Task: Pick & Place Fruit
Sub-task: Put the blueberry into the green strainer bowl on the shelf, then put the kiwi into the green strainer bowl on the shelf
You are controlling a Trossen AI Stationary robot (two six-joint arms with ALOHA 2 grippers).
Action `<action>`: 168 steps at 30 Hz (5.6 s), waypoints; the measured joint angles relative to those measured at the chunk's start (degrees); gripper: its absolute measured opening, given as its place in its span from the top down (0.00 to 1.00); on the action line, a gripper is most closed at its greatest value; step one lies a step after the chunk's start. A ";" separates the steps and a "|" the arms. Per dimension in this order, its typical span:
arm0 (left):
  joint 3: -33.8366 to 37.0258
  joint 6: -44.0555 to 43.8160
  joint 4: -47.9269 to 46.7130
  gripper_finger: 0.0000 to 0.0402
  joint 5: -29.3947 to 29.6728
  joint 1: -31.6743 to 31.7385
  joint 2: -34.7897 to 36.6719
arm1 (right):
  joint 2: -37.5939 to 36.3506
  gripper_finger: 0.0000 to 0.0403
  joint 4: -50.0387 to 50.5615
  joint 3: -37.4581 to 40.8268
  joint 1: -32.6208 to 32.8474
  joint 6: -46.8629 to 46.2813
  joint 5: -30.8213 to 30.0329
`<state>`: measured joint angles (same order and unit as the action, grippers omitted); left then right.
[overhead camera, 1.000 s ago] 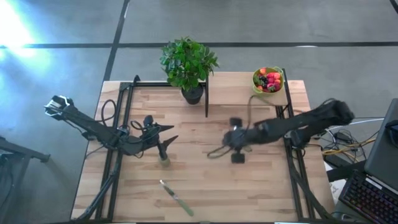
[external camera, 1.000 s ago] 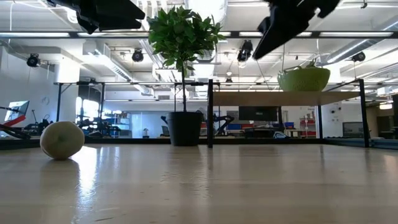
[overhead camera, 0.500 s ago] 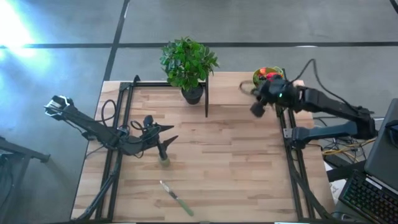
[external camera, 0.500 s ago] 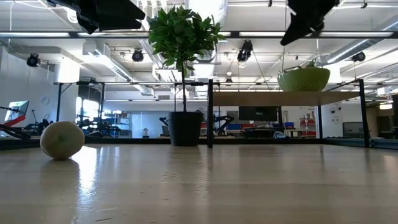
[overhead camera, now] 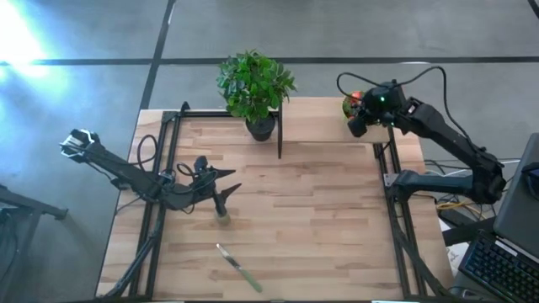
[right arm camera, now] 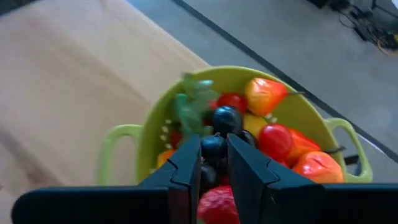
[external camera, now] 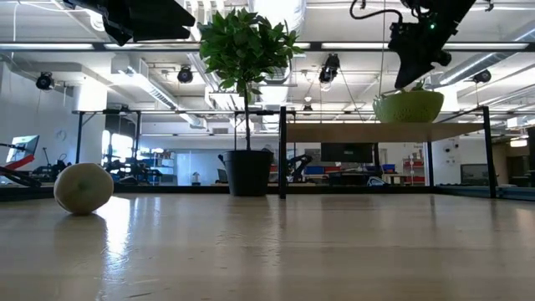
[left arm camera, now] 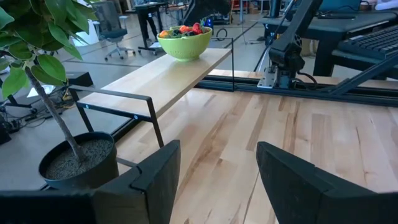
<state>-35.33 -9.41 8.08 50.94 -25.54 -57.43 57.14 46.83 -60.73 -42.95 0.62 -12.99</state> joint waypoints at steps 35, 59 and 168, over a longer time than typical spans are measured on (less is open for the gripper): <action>0.00 -5.09 -1.55 0.46 -0.51 0.00 -0.02 | -1.20 0.61 -0.52 -2.79 7.27 1.14 2.56; -10.36 8.02 -34.63 0.46 -28.09 -0.46 -6.98 | -2.62 0.84 -1.30 -0.55 32.47 -3.50 2.39; -35.35 10.17 -1.36 0.43 -56.79 14.39 -46.26 | 13.07 0.61 -21.62 6.13 69.59 15.88 -4.78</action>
<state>-70.68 0.76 6.71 -5.86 -11.15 -103.69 70.20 25.21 -54.60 26.63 16.50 -17.78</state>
